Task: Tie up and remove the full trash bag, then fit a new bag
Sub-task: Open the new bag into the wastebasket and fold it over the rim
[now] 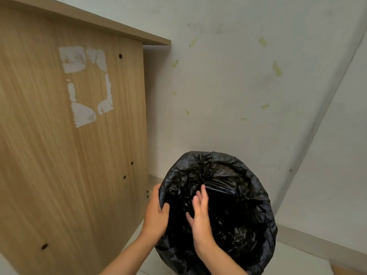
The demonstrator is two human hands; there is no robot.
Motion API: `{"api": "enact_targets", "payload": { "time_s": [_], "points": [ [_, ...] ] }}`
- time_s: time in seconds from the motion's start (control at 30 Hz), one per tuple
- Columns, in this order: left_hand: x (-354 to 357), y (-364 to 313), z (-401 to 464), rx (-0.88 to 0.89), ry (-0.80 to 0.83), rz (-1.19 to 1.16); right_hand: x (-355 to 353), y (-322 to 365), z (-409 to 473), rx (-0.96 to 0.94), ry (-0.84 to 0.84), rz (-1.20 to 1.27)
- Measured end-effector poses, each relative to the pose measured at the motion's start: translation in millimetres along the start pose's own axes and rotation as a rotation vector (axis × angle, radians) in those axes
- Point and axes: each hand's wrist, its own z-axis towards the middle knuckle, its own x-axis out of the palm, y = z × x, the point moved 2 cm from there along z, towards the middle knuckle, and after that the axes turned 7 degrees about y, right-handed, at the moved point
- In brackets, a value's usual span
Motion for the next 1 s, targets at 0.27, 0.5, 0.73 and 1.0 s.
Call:
{"api": "enact_targets", "payload": {
  "time_s": [0.27, 0.5, 0.73, 1.0],
  "points": [
    [14, -11, -8, 0.065, 0.067, 0.035, 31, 7, 35, 0.266, 0.097, 0.251],
    [9, -10, -4, 0.094, 0.071, 0.024, 2, 15, 26, -0.024, -0.056, -0.459],
    [-1, 0, 3, 0.022, 0.086, -0.007, -86, 20, 35, -0.437, 0.143, -2.083],
    [-12, 9, 7, -0.047, 0.103, -0.041, -139, 29, 62, -0.178, 0.308, -2.620]
  ]
}}
